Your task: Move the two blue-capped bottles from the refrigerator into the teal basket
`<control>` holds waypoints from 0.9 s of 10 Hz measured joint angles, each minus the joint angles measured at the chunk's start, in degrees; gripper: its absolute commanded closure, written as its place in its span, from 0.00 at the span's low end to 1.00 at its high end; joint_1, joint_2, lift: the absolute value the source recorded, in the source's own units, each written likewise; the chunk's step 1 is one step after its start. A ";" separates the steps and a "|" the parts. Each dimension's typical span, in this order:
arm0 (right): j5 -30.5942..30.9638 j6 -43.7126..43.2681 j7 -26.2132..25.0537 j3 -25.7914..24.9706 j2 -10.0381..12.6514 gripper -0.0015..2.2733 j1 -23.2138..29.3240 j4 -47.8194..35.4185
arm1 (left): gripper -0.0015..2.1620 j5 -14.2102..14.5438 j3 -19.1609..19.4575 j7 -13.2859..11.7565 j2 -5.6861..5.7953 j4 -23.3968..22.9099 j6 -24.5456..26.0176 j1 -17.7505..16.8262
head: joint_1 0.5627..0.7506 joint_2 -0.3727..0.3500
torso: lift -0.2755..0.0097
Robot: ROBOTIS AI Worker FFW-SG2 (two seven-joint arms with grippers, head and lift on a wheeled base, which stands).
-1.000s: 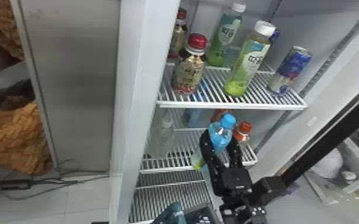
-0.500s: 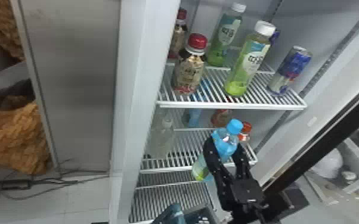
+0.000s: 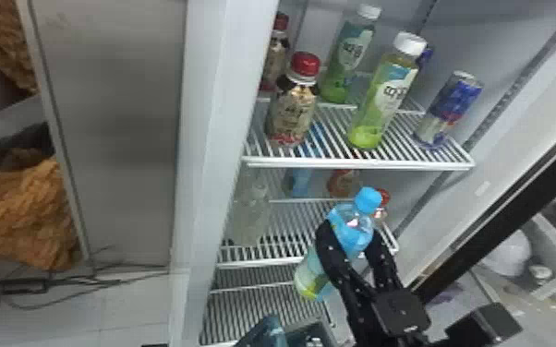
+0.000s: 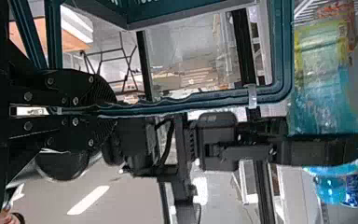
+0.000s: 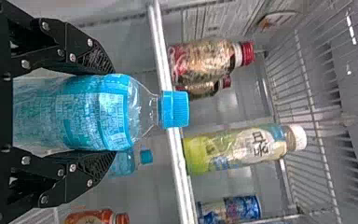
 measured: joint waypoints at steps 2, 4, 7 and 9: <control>0.34 5.97 2.09 -1.95 0.00 0.26 4.55 -5.91 | 0.50 -0.02 0.00 0.00 0.07 0.02 0.10 0.00 | 0.70 0.03 | 0.43; 0.22 13.59 4.01 -4.42 0.01 0.26 9.43 -12.11 | 0.50 -0.08 0.00 0.00 0.12 0.05 0.11 0.13 | 0.70 0.03 | 0.43; -0.06 21.69 5.21 -6.59 0.02 0.26 13.18 -16.53 | 0.50 -0.09 0.08 0.00 0.17 0.08 0.11 0.14 | 0.70 0.03 | 0.43; -0.05 24.60 6.28 -6.65 0.30 0.26 12.13 -14.55 | 0.50 -0.09 0.09 0.00 0.16 0.18 0.05 0.13 | 0.70 0.03 | 0.43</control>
